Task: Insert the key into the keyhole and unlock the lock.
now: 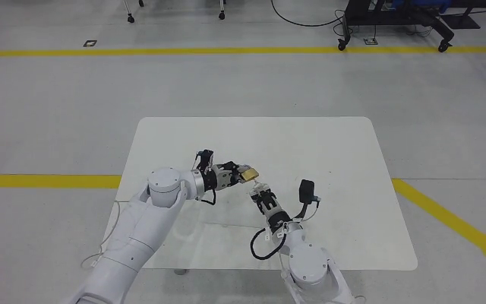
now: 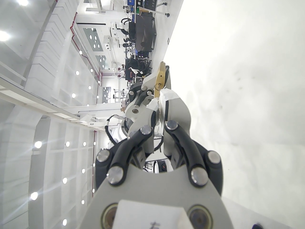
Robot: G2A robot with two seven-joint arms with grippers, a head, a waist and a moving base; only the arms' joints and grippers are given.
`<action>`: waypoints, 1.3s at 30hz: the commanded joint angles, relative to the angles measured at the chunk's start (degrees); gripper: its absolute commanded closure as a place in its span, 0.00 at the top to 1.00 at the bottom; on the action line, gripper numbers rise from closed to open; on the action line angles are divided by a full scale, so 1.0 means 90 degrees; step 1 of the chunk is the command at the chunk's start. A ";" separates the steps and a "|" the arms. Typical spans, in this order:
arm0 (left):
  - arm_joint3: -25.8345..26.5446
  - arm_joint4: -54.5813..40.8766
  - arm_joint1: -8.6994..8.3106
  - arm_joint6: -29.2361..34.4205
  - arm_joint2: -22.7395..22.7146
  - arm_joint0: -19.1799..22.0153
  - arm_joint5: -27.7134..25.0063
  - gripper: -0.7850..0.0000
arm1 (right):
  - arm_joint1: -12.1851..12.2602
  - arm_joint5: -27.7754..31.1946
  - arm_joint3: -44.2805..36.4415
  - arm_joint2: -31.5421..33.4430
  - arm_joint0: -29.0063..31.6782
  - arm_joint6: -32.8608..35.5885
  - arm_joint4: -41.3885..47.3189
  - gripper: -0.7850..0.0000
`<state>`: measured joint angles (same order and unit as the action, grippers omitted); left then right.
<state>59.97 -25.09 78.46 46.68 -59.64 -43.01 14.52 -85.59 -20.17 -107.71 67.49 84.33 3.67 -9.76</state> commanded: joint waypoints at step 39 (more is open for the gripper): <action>0.0135 0.0351 -0.0081 0.0328 0.0045 -0.0023 -0.0174 0.00 | 0.0042 -0.0287 -0.0006 0.0039 -0.0109 0.0135 0.0195 0.65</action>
<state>61.17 -21.95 77.74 49.68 -59.24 -43.21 12.89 -85.23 -22.86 -107.67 67.81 83.28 4.85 -8.05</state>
